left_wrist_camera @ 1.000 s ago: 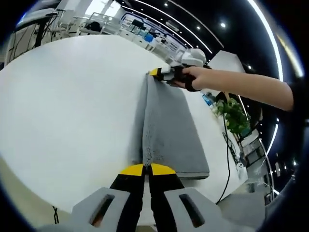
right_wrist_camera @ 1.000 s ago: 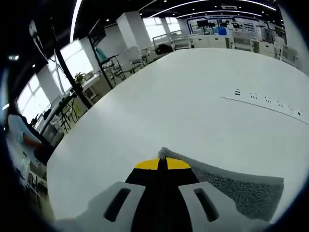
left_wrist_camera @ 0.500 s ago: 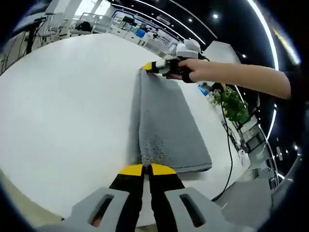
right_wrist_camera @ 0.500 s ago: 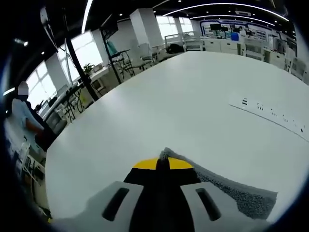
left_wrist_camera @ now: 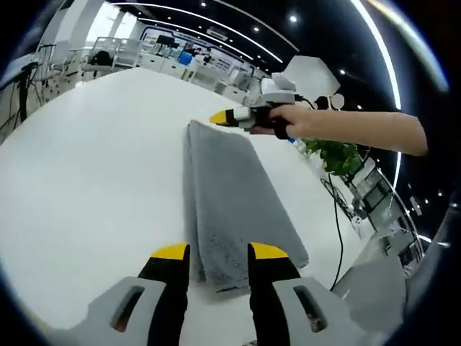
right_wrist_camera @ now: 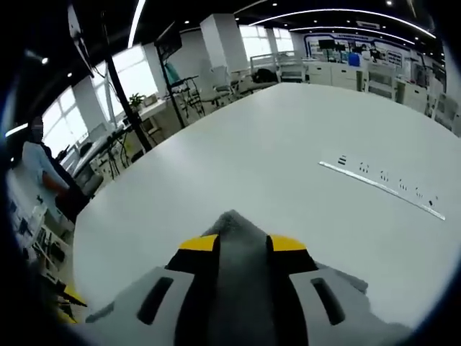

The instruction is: Fold the towel on the table until its edges align and the towel forms a compact rectangular stack.

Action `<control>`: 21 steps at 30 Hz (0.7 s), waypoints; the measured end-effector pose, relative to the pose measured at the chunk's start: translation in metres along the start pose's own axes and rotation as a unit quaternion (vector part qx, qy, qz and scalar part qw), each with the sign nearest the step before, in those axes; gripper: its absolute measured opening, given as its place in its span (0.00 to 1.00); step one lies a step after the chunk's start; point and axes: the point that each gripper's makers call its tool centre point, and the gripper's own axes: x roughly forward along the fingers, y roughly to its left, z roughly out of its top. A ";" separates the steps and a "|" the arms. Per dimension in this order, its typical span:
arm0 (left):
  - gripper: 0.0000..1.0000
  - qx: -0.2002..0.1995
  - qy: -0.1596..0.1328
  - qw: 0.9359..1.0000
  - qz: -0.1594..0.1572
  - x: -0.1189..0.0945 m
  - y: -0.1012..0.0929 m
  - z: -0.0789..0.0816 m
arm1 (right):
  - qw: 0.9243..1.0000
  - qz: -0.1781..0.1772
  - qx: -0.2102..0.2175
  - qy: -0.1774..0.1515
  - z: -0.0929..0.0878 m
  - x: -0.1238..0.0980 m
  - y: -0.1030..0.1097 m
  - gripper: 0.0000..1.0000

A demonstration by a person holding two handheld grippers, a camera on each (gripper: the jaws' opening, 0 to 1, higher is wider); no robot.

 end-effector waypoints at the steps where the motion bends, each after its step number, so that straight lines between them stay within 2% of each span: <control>1: 0.33 0.001 0.000 1.000 0.001 0.001 0.002 0.002 | 1.000 -0.001 0.002 0.000 -0.002 -0.003 -0.003 0.29; 5: 0.36 0.020 0.001 1.000 0.004 0.007 0.007 0.016 | 1.000 -0.014 0.008 0.006 -0.017 -0.020 -0.015 0.35; 11: 0.47 0.049 -0.007 0.999 0.000 0.017 0.010 0.038 | 0.999 -0.032 0.038 0.002 -0.038 -0.043 -0.028 0.45; 16: 0.47 0.071 0.003 0.997 -0.003 0.030 0.017 0.049 | 0.997 -0.045 0.069 -0.003 -0.053 -0.058 -0.035 0.47; 21: 0.47 0.089 0.011 0.996 -0.006 0.040 0.023 0.060 | 0.996 -0.048 0.074 0.000 -0.072 -0.069 -0.034 0.47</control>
